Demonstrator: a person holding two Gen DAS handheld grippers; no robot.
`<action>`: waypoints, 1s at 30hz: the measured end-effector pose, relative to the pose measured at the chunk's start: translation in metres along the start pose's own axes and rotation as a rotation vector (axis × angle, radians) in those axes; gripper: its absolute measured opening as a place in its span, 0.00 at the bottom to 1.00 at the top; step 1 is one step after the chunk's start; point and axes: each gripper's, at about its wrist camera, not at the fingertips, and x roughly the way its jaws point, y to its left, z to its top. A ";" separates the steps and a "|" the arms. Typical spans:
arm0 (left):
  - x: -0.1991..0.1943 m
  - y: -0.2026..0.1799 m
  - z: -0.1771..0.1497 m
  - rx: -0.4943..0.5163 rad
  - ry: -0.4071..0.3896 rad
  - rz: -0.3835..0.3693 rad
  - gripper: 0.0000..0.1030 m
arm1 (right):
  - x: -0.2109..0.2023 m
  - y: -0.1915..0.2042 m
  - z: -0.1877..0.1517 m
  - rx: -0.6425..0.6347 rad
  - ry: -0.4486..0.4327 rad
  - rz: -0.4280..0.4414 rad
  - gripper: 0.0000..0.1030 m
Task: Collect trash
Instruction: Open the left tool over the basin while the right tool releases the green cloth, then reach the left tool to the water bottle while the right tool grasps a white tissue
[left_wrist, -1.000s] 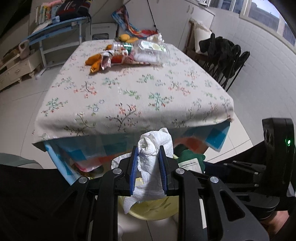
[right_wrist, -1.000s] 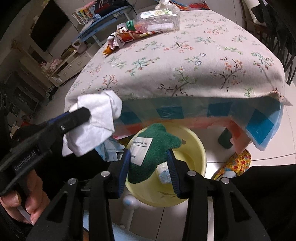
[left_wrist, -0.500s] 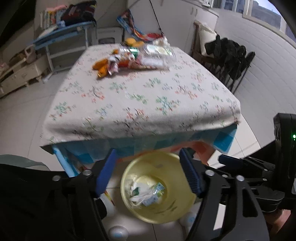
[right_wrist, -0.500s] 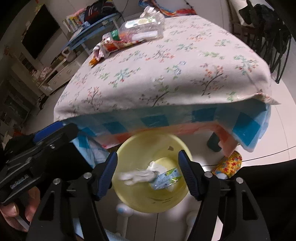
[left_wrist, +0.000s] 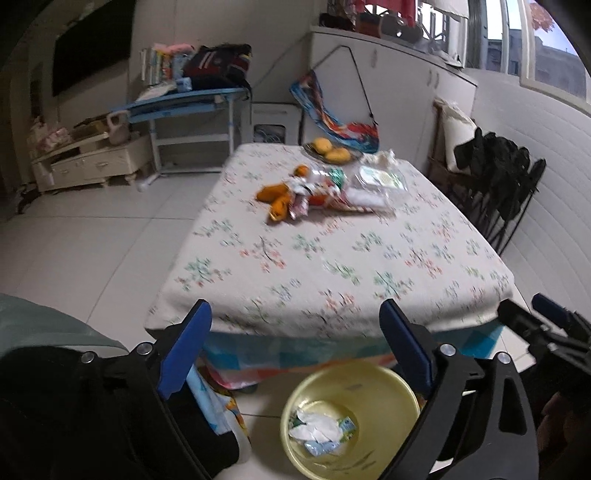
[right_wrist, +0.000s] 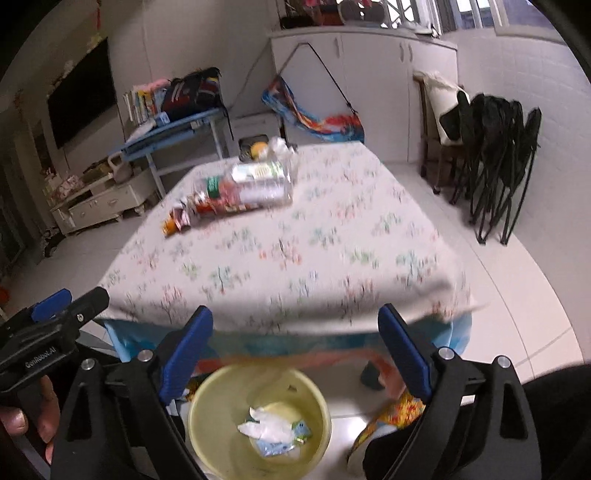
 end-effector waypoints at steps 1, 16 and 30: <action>-0.001 0.003 0.005 -0.002 -0.010 0.010 0.87 | -0.002 0.001 0.010 -0.024 -0.019 0.007 0.85; 0.031 0.037 0.057 -0.098 -0.042 0.123 0.91 | 0.028 -0.003 0.060 -0.065 -0.056 0.088 0.90; 0.077 0.034 0.064 -0.105 0.027 0.132 0.92 | 0.070 -0.004 0.087 -0.066 -0.014 0.115 0.90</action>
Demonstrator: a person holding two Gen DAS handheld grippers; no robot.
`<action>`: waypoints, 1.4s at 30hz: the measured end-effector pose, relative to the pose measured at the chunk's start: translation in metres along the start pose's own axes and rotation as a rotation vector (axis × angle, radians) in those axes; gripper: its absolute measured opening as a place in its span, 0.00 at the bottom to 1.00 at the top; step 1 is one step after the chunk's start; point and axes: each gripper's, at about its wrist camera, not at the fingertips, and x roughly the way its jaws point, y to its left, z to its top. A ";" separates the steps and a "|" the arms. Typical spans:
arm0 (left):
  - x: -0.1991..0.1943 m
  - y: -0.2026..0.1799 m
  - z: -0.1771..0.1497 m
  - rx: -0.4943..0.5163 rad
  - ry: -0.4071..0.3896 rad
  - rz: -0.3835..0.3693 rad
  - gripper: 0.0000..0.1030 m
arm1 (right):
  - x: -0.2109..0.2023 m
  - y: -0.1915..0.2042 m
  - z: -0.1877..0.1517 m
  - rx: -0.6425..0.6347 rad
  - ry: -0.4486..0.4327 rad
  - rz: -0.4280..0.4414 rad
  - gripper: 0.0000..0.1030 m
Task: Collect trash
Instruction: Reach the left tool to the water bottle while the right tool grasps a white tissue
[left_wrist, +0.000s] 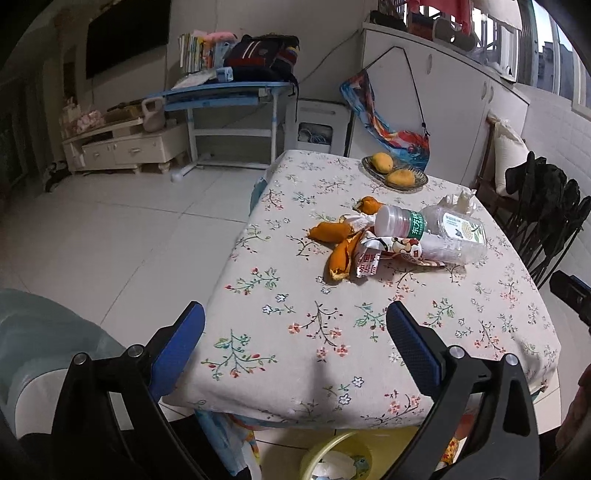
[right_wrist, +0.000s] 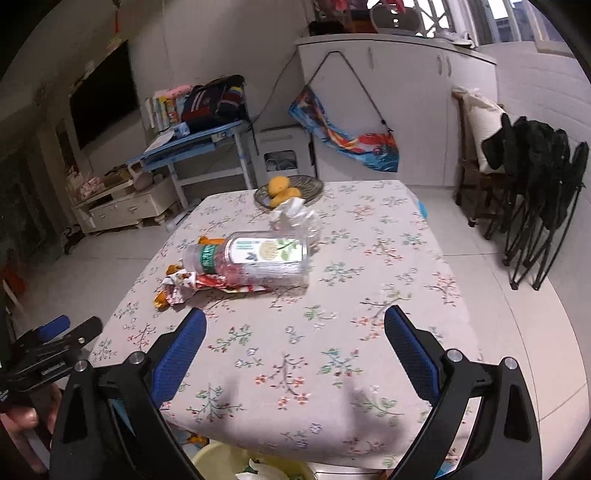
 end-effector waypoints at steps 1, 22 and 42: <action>0.001 -0.001 -0.001 -0.001 0.004 -0.003 0.92 | 0.000 0.002 0.000 -0.002 0.002 0.006 0.90; 0.020 -0.038 0.030 0.189 0.005 -0.066 0.93 | 0.060 0.002 0.052 0.005 0.078 0.068 0.90; 0.068 -0.065 0.063 0.247 0.023 -0.154 0.93 | 0.139 -0.027 0.091 0.128 0.161 0.107 0.90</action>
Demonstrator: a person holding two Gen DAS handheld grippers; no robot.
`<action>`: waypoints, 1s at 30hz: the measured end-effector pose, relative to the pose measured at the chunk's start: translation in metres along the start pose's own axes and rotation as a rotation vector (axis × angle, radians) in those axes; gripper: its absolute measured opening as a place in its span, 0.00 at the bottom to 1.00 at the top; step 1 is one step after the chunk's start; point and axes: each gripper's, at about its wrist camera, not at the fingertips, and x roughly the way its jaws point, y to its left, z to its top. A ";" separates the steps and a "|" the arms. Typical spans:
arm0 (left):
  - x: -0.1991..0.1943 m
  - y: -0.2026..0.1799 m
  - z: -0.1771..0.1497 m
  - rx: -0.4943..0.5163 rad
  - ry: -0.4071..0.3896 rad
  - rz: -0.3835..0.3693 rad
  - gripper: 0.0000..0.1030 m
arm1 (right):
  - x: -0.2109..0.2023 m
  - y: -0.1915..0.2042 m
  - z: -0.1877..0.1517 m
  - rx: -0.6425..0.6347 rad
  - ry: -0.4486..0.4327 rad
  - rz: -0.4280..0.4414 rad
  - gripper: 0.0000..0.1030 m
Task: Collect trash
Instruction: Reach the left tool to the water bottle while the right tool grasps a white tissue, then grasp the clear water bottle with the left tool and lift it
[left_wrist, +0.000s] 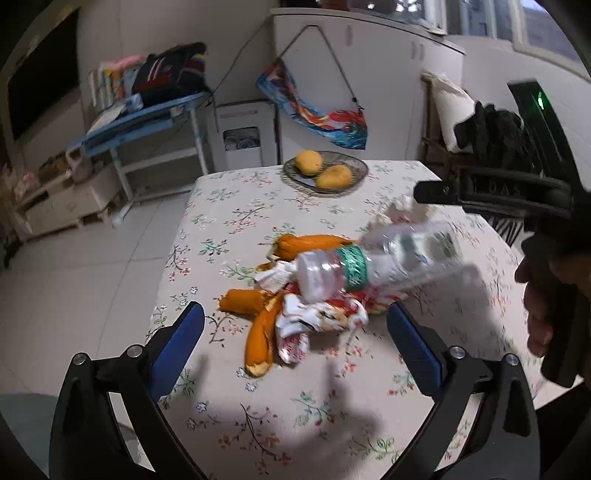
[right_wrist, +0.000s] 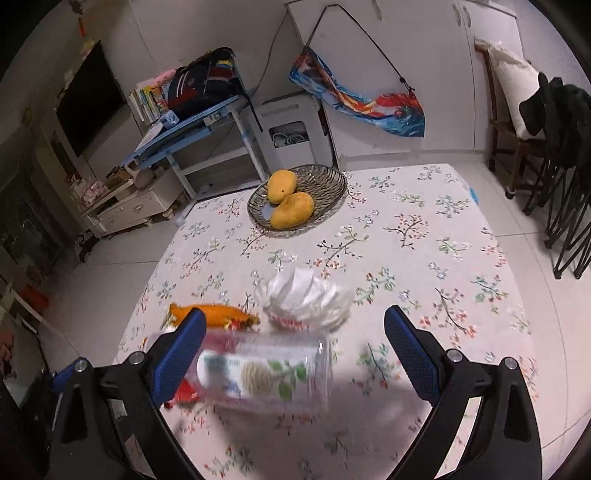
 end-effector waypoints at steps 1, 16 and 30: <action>0.001 0.005 0.001 -0.022 0.005 -0.001 0.93 | 0.003 0.000 0.002 0.004 0.004 0.003 0.90; 0.019 -0.024 0.037 0.239 -0.043 -0.152 0.93 | 0.034 -0.023 0.002 0.129 0.104 0.135 0.27; 0.044 -0.128 0.038 0.912 0.017 -0.279 0.91 | -0.005 -0.066 0.004 0.185 0.041 0.113 0.21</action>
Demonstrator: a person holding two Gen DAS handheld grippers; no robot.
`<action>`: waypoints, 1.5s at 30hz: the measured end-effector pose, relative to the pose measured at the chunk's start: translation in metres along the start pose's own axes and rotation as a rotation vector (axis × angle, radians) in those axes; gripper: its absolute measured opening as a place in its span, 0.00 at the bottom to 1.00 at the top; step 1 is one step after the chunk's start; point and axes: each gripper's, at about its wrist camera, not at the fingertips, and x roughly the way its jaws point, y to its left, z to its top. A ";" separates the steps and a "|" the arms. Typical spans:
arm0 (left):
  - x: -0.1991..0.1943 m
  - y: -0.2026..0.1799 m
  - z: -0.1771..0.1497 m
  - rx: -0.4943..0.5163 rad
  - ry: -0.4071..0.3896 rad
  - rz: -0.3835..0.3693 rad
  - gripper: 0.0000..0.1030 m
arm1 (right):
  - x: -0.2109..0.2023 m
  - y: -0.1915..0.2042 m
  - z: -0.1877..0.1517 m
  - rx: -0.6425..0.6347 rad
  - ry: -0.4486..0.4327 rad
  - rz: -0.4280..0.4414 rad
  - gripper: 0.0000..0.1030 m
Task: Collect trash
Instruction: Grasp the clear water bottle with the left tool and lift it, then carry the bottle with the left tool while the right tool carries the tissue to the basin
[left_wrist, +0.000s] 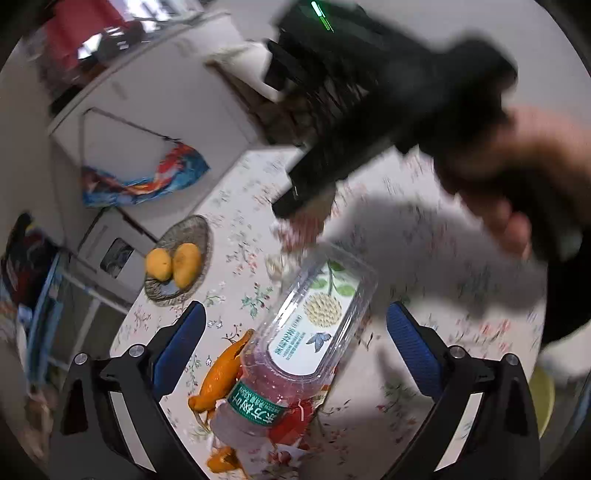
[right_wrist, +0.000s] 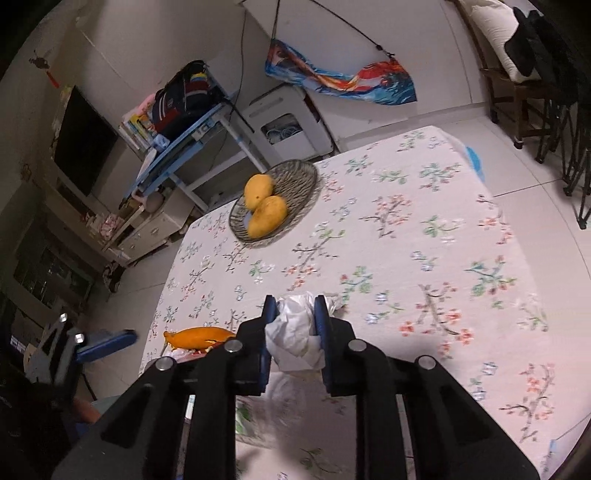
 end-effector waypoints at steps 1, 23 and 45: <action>0.004 0.000 0.001 0.011 0.014 -0.005 0.90 | 0.000 -0.002 0.001 0.003 0.002 -0.003 0.21; 0.028 -0.022 0.011 0.196 0.181 0.088 0.55 | 0.003 -0.033 -0.011 0.077 0.074 -0.032 0.22; -0.141 0.074 -0.090 -0.872 -0.129 0.101 0.53 | -0.002 -0.014 -0.037 0.004 0.115 0.001 0.20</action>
